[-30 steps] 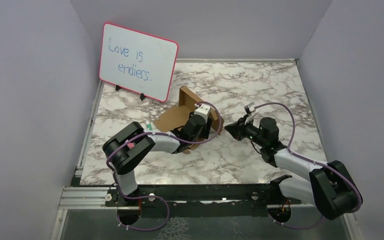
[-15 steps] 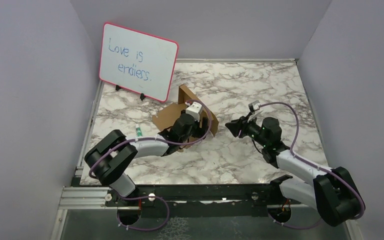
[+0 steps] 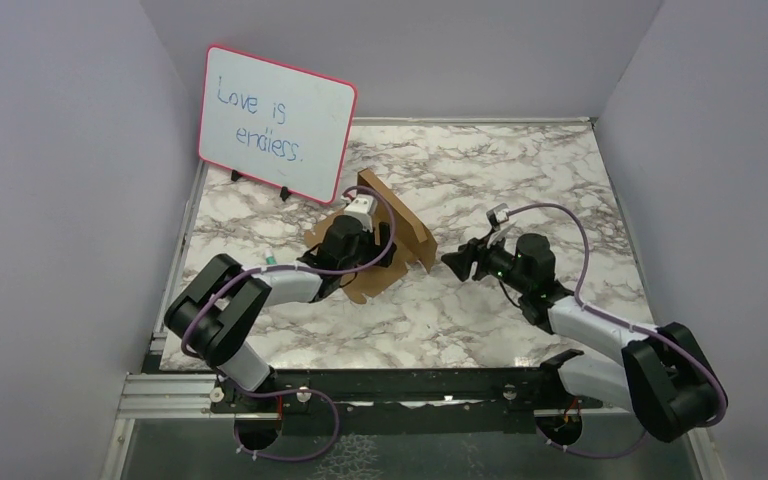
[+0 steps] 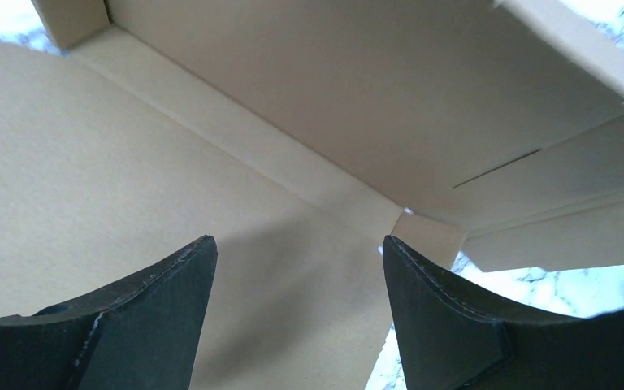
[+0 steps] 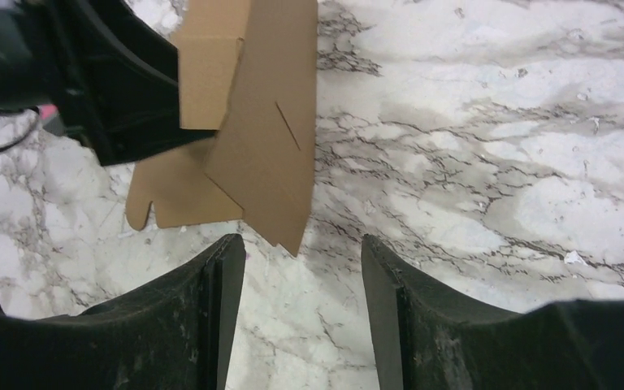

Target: Fold the paper box

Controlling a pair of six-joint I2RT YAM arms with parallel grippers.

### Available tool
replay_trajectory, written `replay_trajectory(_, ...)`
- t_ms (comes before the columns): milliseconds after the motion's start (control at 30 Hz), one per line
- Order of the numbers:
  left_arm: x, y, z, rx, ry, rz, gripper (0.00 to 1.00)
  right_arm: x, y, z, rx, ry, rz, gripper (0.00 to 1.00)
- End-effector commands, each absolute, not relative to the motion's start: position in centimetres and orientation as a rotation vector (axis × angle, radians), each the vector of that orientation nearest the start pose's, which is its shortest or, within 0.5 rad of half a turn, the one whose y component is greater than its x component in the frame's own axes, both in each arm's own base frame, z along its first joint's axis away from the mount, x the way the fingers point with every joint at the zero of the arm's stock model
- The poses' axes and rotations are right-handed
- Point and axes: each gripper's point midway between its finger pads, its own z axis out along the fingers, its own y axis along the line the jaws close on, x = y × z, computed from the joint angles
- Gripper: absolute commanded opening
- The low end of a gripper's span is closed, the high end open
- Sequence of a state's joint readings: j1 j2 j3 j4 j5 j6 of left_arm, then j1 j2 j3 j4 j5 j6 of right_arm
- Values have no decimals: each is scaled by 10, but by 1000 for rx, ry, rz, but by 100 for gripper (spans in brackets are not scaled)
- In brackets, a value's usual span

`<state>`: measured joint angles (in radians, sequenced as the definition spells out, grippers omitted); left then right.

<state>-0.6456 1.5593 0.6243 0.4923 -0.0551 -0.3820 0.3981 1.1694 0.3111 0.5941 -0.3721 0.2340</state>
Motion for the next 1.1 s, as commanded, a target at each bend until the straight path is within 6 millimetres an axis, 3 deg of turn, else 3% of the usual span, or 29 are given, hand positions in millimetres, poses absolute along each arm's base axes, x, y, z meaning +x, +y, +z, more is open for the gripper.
replay_trajectory(0, 330, -268, 60, 244, 2093, -647, 75, 280, 203, 135, -424, 1768, 745, 61)
replay_trajectory(167, 333, -271, 49, 233, 2124, -643, 75, 271, 205, 145, -366, 1733, 700, 67)
replay_trajectory(367, 330, -271, 37, 188, 2164, -657, 74, 277, 214, 146, -327, 1736, 645, 69)
replay_trajectory(567, 320, -270, 29, 77, 2209, -703, 72, 294, 207, 128, -203, 1775, 505, 64)
replay_trajectory(833, 301, -283, 27, 4, 2214, -772, 72, 314, 217, 126, -241, 1732, 463, 53)
replay_trajectory(1067, 289, -290, 33, 21, 2201, -810, 72, 333, 228, 125, -310, 1668, 413, 51)
